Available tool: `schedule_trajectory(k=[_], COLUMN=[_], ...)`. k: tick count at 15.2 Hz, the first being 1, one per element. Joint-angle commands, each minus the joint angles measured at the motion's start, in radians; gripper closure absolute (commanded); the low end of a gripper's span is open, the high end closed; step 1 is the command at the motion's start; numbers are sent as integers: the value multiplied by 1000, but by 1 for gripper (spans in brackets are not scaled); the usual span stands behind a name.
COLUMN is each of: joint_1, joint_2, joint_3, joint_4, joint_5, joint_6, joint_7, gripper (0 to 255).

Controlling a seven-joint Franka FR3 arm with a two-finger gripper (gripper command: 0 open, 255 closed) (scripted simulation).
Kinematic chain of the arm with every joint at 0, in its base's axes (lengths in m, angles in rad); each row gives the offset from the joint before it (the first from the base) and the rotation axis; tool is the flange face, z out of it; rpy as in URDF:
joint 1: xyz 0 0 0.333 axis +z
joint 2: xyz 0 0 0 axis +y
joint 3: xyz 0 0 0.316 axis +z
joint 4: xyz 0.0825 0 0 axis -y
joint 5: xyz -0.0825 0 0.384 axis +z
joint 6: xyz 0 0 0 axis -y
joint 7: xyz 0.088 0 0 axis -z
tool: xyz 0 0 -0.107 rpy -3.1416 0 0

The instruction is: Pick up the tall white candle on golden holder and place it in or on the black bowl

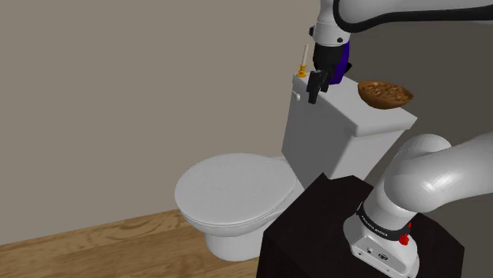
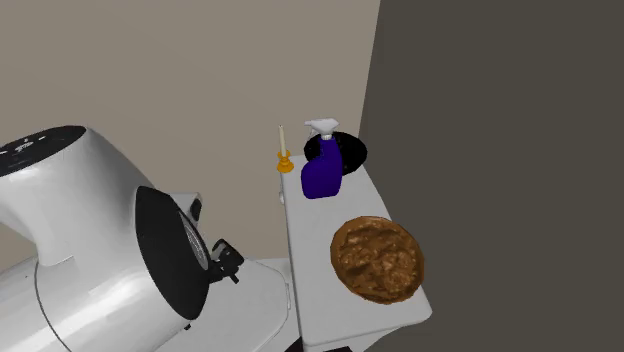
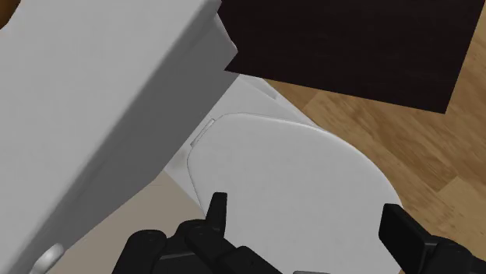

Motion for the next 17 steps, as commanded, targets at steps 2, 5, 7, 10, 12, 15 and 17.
schedule_trajectory(k=[2,5,7,10,12,15,17], joint_1=[-6,-21,-28,-32,-31,-23,-15], joint_2=[13,61,98,160,206,282,336], joint_3=[-22,-90,-135,-203,-249,-318,-365], joint_4=[5,29,51,93,128,188,235], joint_5=[-10,-33,-42,-44,-37,-11,18], joint_6=[24,96,143,210,251,307,340], joint_7=[-23,-93,-139,-212,-262,-341,-398], gripper=[0,0,0,0,0,0,0])
